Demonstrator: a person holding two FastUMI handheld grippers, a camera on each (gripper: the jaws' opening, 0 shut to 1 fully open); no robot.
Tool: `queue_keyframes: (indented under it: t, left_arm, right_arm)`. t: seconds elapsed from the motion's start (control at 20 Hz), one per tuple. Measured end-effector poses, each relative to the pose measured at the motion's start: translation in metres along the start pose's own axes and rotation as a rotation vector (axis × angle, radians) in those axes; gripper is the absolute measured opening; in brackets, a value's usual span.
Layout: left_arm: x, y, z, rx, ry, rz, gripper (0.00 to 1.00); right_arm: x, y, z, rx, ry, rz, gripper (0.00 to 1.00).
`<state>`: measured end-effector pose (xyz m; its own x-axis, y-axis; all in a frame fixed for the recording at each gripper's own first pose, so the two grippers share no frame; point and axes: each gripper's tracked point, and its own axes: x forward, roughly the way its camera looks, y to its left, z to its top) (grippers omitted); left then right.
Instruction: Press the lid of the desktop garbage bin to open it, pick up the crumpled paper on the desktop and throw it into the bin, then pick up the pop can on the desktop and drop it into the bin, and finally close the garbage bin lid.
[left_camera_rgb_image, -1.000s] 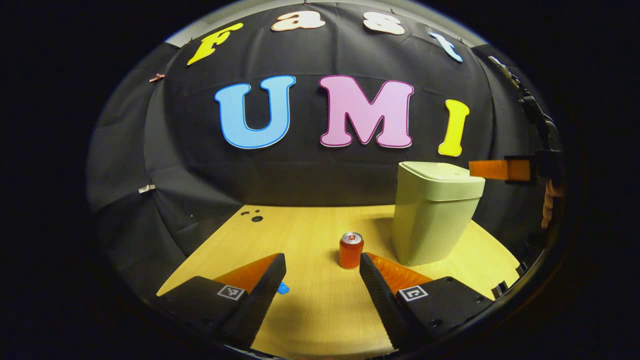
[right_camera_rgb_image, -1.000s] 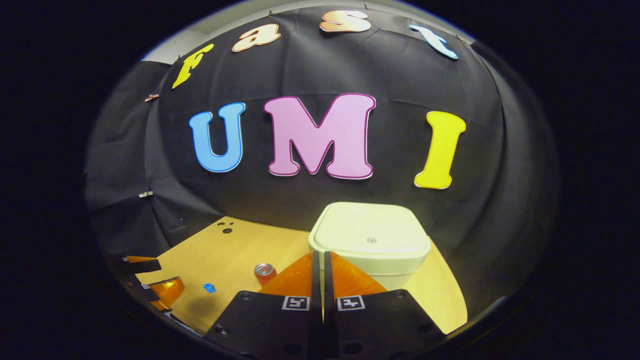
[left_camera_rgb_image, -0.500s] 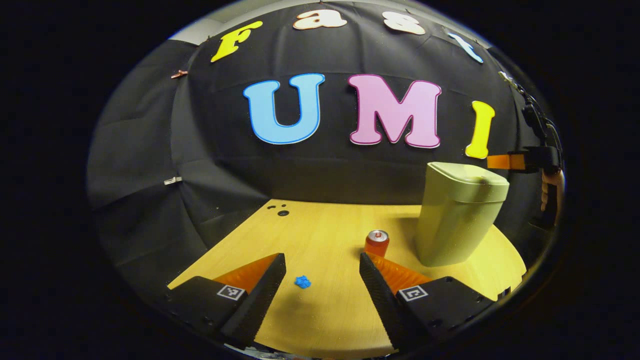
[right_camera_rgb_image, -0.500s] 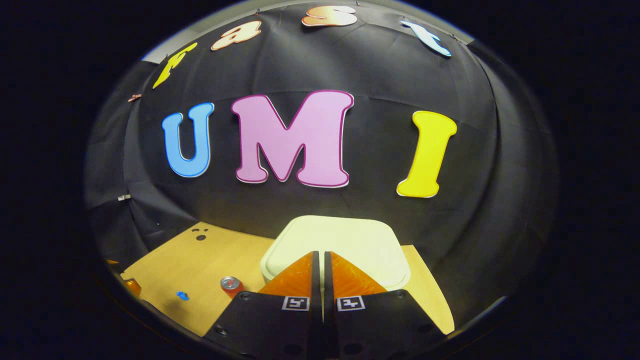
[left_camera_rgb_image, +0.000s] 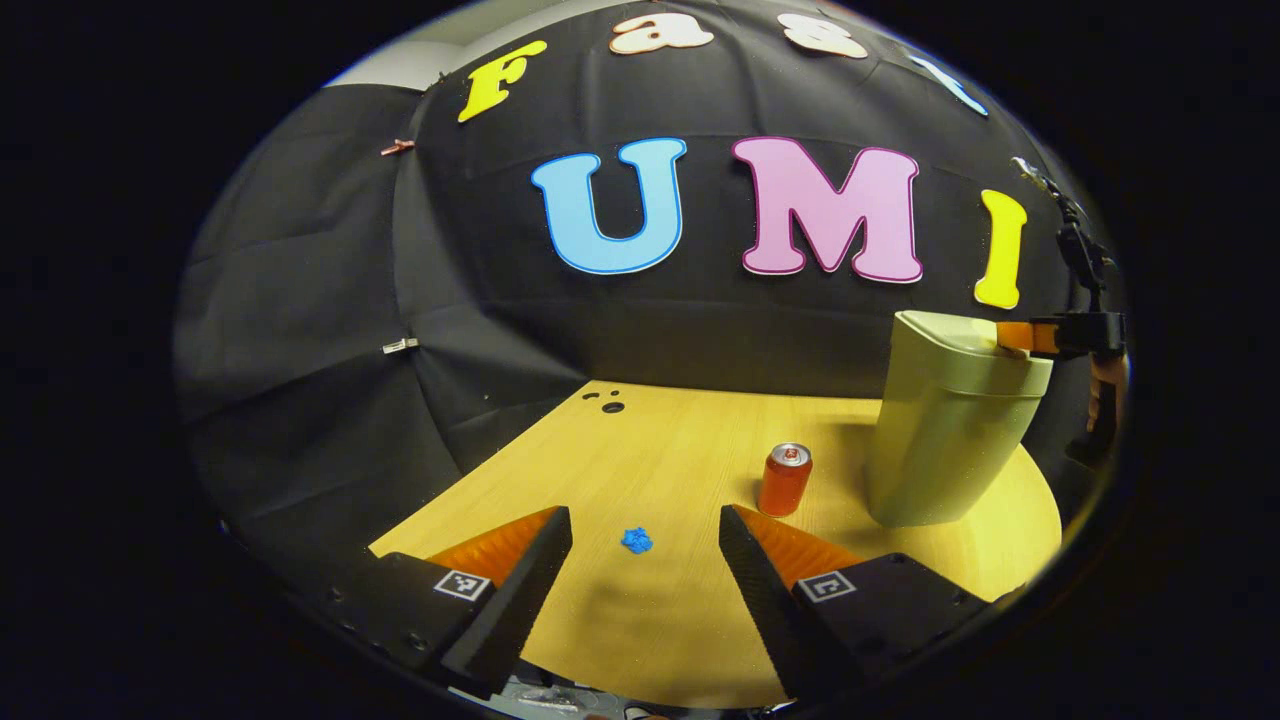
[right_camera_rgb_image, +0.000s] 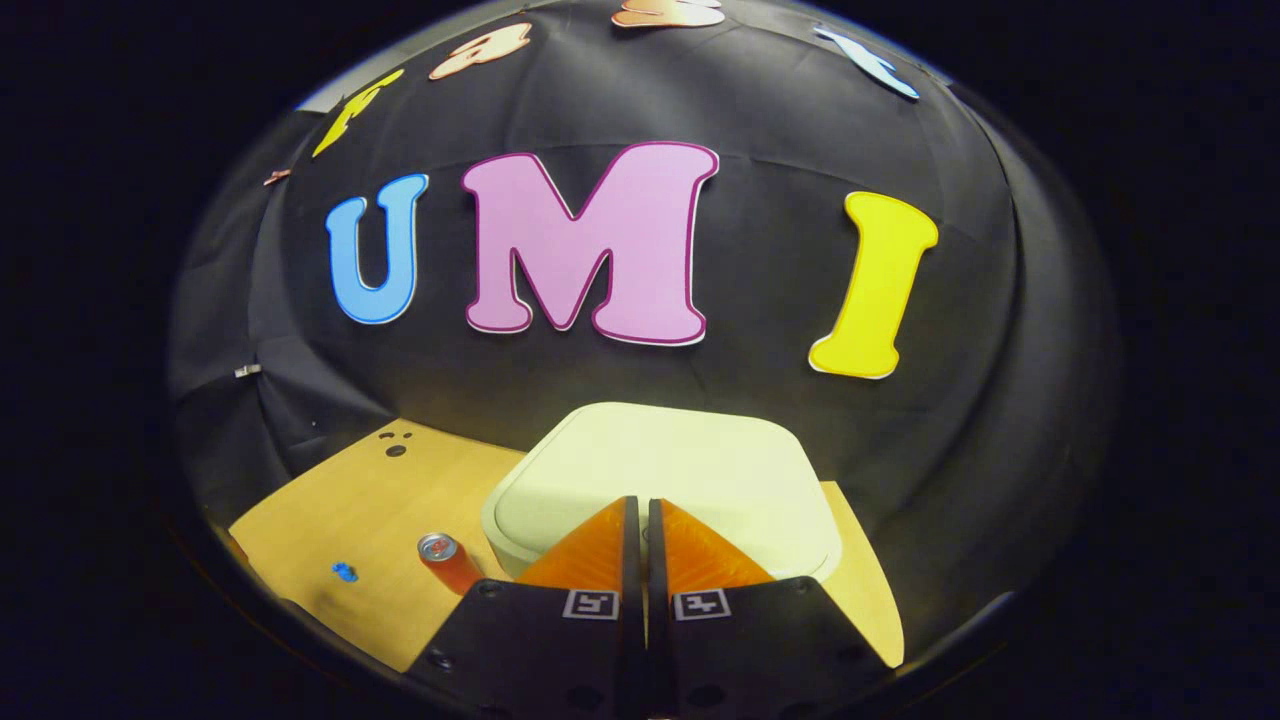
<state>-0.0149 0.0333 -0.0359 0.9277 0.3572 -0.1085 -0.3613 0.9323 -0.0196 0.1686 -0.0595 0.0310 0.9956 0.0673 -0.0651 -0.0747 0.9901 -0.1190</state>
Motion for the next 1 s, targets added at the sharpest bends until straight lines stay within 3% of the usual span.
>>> queue_keyframes:
  t: [0.15,0.3,0.5,0.7,1.0]
  left_arm:
    - [0.004,0.0,-0.008,-0.037,0.037,0.021,0.95]
    - [0.005,0.01,0.003,-0.046,0.021,0.037,0.97]
    - [0.02,0.02,0.006,-0.01,0.005,-0.012,0.97]
    - [0.036,0.028,-0.001,-0.033,0.037,-0.069,0.97]
    - [0.045,0.055,-0.007,-0.03,-0.006,-0.132,0.97]
  right_arm:
    - [-0.001,-0.001,-0.002,-0.013,-0.008,0.002,0.06]
    - [0.0,-0.002,-0.004,0.057,0.005,0.024,0.06]
    - [0.001,0.0,-0.005,0.127,0.016,0.034,0.06]
    - [0.001,-0.002,-0.007,0.083,0.014,-0.025,0.06]
    - [-0.005,-0.002,0.005,0.131,-0.016,-0.125,0.05]
